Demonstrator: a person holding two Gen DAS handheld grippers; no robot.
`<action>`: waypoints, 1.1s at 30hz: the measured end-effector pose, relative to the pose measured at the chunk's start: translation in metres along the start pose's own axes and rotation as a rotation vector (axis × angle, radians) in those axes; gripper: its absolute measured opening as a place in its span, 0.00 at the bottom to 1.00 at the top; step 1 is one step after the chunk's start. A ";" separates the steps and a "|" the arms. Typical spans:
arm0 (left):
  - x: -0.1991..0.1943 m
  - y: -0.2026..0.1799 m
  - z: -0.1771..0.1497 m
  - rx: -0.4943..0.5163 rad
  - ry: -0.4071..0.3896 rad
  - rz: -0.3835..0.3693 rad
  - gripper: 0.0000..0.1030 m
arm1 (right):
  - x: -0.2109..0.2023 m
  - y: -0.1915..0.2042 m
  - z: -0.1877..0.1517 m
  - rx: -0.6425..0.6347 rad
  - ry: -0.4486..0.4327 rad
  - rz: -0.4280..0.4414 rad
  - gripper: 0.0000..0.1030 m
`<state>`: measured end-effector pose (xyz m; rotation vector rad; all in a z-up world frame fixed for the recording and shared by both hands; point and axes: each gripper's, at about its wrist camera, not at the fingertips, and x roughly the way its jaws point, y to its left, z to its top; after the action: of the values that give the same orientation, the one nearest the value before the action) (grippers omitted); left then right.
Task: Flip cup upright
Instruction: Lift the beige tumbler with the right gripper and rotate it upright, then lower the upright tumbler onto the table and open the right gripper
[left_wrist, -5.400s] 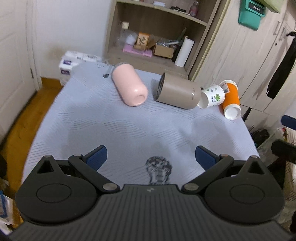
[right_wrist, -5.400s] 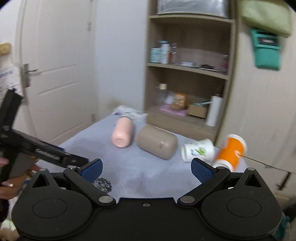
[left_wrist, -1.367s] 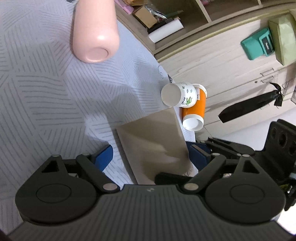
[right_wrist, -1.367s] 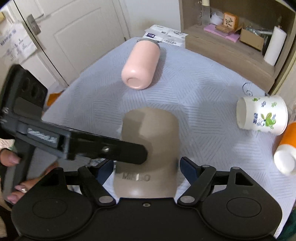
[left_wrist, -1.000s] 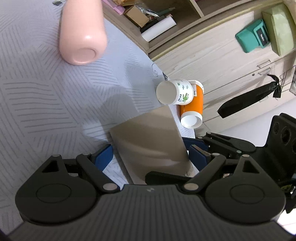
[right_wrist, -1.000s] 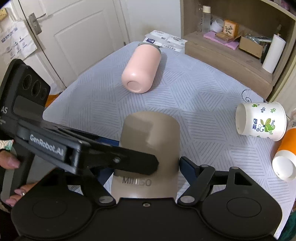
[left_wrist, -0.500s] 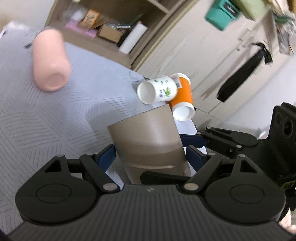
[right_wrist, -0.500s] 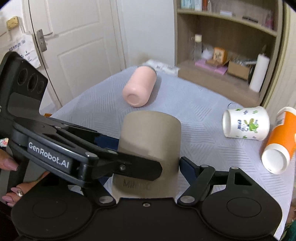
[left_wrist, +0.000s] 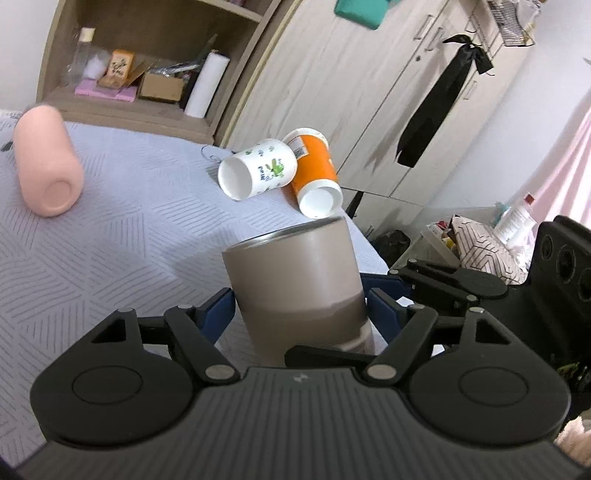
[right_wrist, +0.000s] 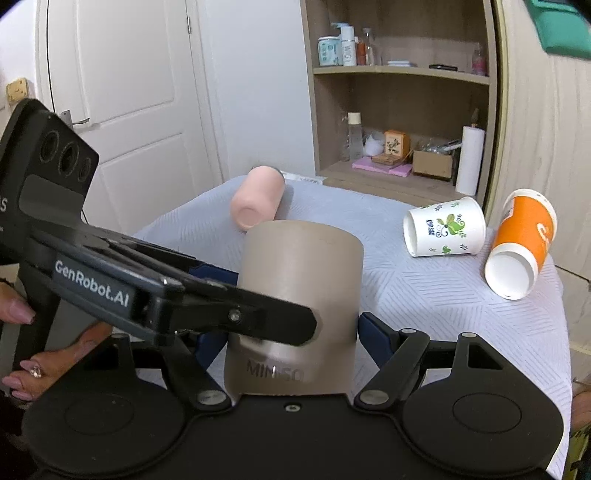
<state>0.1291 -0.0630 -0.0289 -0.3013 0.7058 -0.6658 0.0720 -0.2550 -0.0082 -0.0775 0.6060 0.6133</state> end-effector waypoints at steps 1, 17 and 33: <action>-0.002 0.001 -0.001 -0.003 -0.006 -0.017 0.74 | -0.002 0.002 -0.001 -0.009 -0.004 -0.007 0.79; -0.016 0.007 -0.004 0.031 -0.029 0.025 0.74 | 0.004 0.022 0.002 -0.067 -0.047 -0.007 0.76; -0.012 0.028 0.019 0.048 -0.081 0.121 0.74 | 0.043 0.014 0.023 0.013 -0.084 0.023 0.76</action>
<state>0.1481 -0.0337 -0.0218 -0.2381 0.6246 -0.5518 0.1037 -0.2157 -0.0112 -0.0327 0.5300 0.6318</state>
